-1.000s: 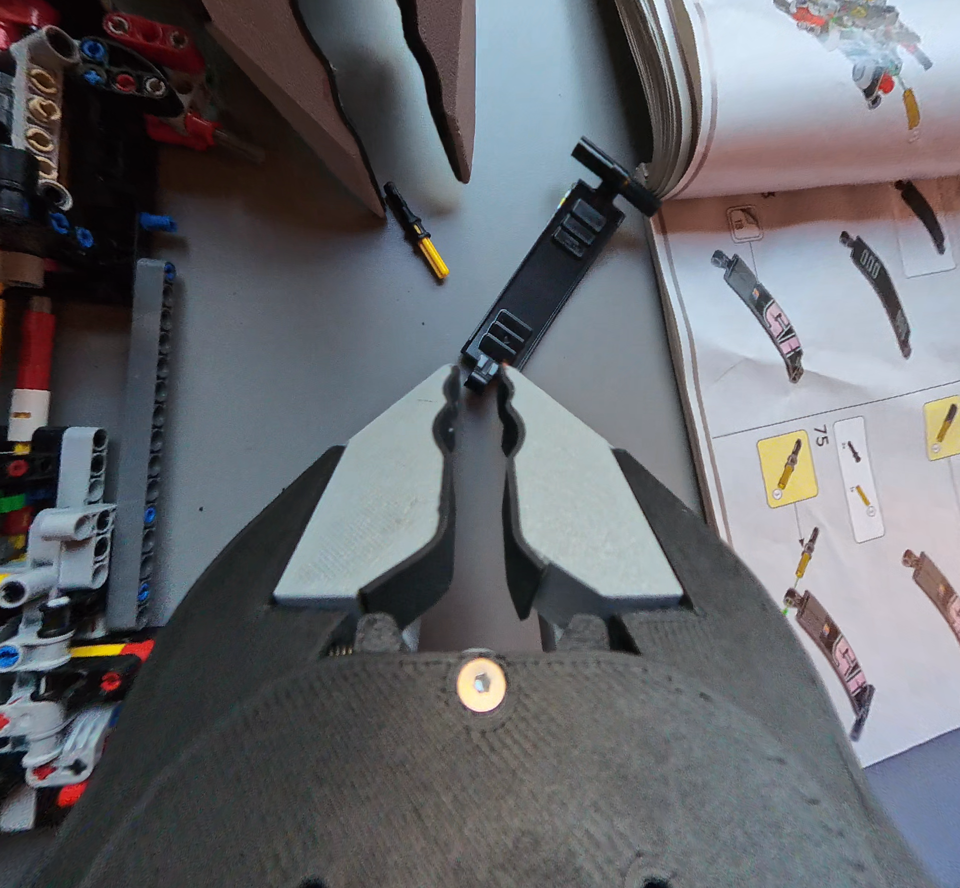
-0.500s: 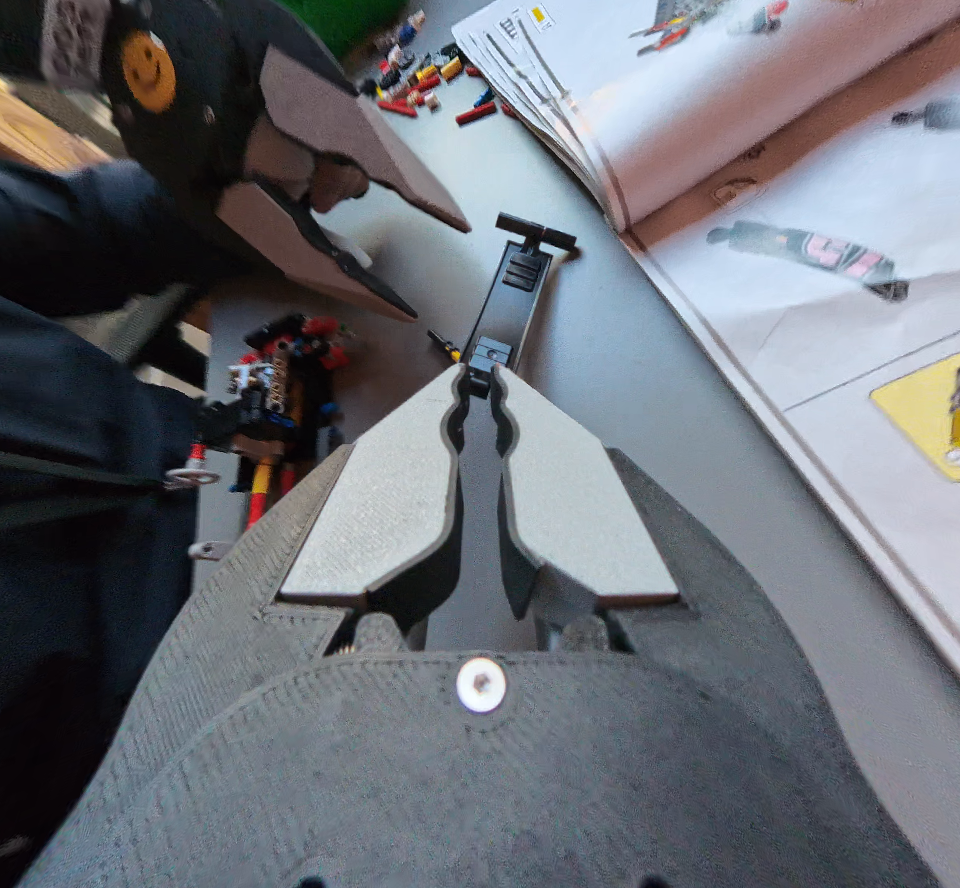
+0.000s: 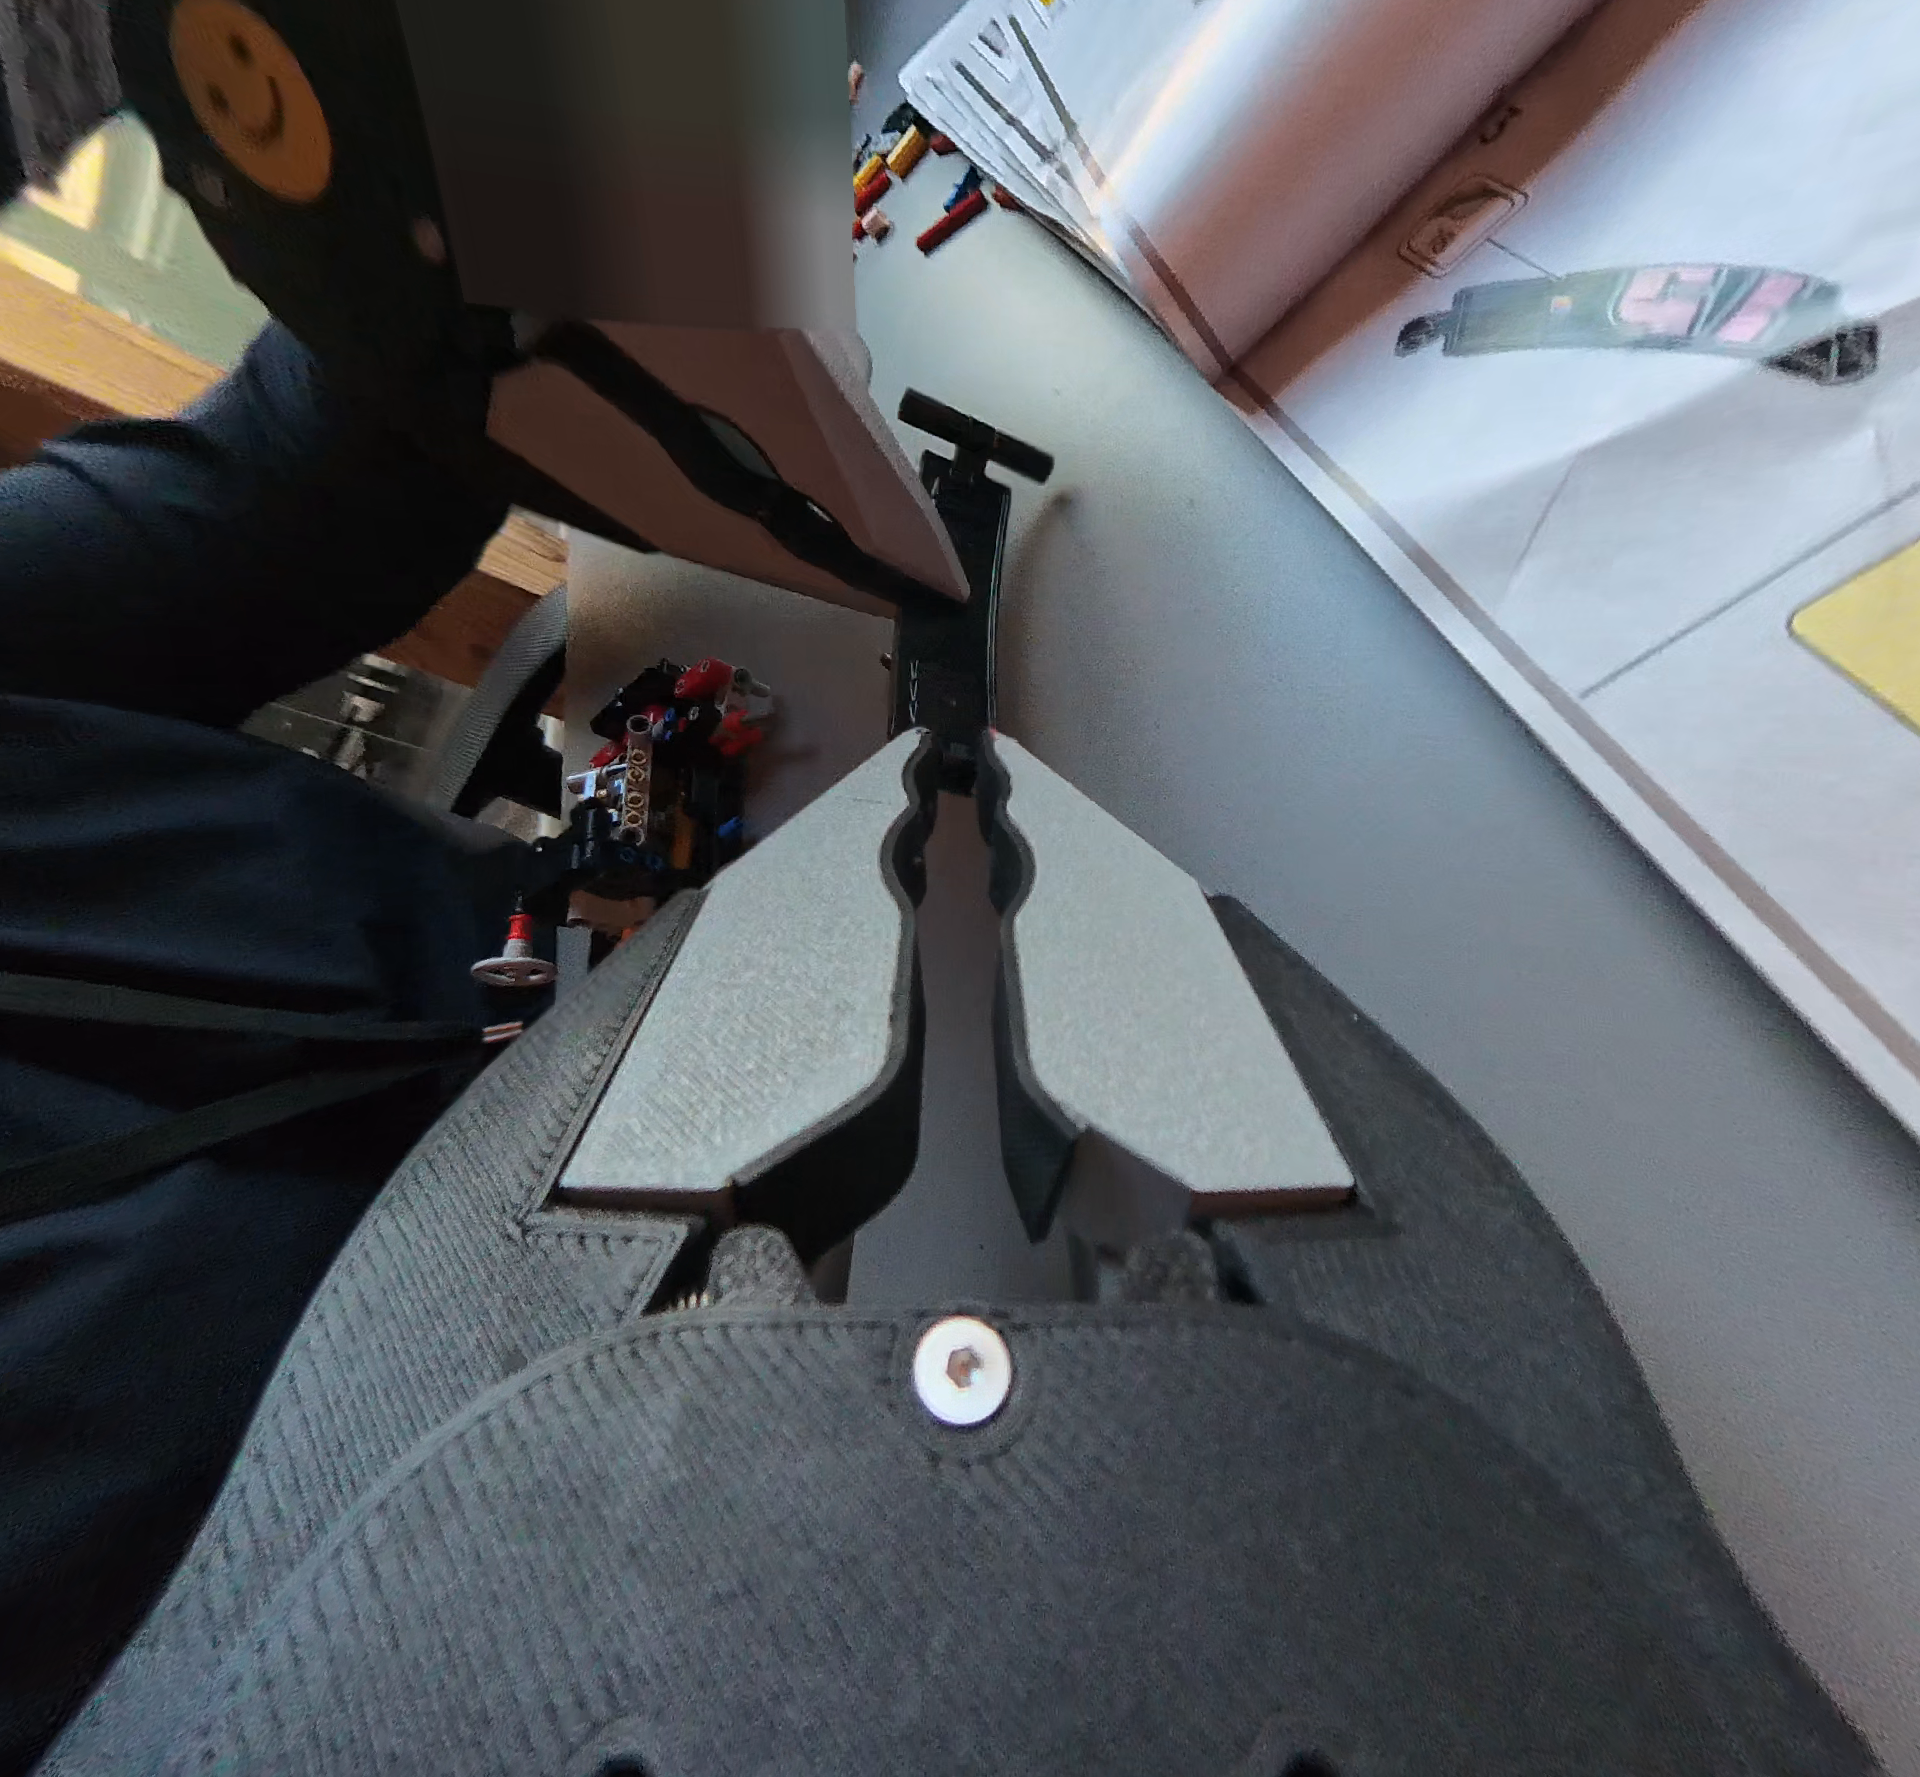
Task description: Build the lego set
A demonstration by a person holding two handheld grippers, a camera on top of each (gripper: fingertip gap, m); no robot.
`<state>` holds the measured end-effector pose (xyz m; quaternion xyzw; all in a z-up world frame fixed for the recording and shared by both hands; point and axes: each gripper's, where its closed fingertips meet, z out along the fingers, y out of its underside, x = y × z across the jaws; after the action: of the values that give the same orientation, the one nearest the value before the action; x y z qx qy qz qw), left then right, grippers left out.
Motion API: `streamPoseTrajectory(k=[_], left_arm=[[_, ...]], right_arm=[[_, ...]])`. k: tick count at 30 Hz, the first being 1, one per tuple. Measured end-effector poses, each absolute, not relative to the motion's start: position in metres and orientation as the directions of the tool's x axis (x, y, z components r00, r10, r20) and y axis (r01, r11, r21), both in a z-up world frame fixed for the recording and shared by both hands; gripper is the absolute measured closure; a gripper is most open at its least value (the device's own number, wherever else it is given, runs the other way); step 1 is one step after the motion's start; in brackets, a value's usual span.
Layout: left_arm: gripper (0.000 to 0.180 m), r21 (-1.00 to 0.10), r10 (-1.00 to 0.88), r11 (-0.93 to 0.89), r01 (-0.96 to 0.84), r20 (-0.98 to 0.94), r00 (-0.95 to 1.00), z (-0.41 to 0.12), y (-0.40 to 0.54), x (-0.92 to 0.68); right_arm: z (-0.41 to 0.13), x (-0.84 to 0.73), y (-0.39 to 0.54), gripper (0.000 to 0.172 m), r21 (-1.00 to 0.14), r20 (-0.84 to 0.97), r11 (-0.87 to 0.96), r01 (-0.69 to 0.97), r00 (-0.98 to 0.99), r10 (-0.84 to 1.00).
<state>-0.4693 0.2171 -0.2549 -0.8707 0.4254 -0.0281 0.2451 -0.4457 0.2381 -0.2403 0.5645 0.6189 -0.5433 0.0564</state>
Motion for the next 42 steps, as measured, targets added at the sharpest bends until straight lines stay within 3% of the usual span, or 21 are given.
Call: streamPoseTrajectory(k=[2,5,8,11,15,23,32,34,36,39,42], left_arm=[[0.18,-0.4,-0.802,-0.538,-0.742,-0.027,0.596,-0.25,0.212,-0.468],[0.18,-0.27,-0.815,-0.579,-0.769,0.209,0.541,-0.247,0.201,-0.466],[0.18,-0.168,-0.796,-0.574,-0.801,0.343,0.498,-0.247,0.199,-0.463],[0.18,-0.143,-0.807,-0.551,-0.822,0.346,0.48,-0.248,0.207,-0.458],[0.18,-0.153,-0.827,-0.532,-0.833,0.305,0.472,-0.24,0.216,-0.456],[0.178,-0.22,-0.841,-0.54,-0.813,0.19,0.507,-0.215,0.229,-0.458],[0.173,-0.196,-0.812,-0.583,-0.788,0.157,0.562,-0.199,0.227,-0.46],[0.168,-0.264,-0.761,-0.635,-0.726,0.056,0.646,-0.179,0.241,-0.465],[0.157,-0.423,-0.678,-0.648,-0.634,-0.058,0.732,-0.147,0.252,-0.469],[0.174,-0.638,-0.553,-0.582,-0.505,-0.144,0.82,-0.109,0.242,-0.477],[0.18,-0.75,-0.527,-0.56,-0.352,-0.006,0.85,-0.119,0.227,-0.47]], right_arm=[[-0.231,-0.447,0.238,0.164,-0.667,-0.626,-0.192,0.72,-0.403,0.667],[-0.213,-0.446,0.233,0.146,-0.768,-0.497,-0.098,0.633,-0.493,0.714],[-0.215,-0.444,0.227,0.138,-0.801,-0.363,0.034,0.598,-0.529,0.767],[-0.231,-0.442,0.221,0.142,-0.765,-0.305,0.131,0.63,-0.535,0.788],[-0.235,-0.441,0.221,0.171,-0.744,-0.373,0.084,0.663,-0.516,0.771],[-0.215,-0.441,0.226,0.169,-0.701,-0.628,-0.177,0.691,-0.481,0.612],[-0.205,-0.444,0.217,0.172,-0.761,-0.559,-0.143,0.633,-0.529,0.639],[-0.192,-0.446,0.224,0.172,-0.763,-0.593,-0.231,0.603,-0.512,0.622],[-0.176,-0.446,0.236,0.172,-0.738,-0.661,-0.358,0.573,-0.505,0.555],[-0.16,-0.445,0.257,0.172,-0.711,-0.704,-0.483,0.511,-0.517,0.487],[-0.14,-0.441,0.258,0.172,-0.715,-0.688,-0.539,0.445,-0.587,0.428]])
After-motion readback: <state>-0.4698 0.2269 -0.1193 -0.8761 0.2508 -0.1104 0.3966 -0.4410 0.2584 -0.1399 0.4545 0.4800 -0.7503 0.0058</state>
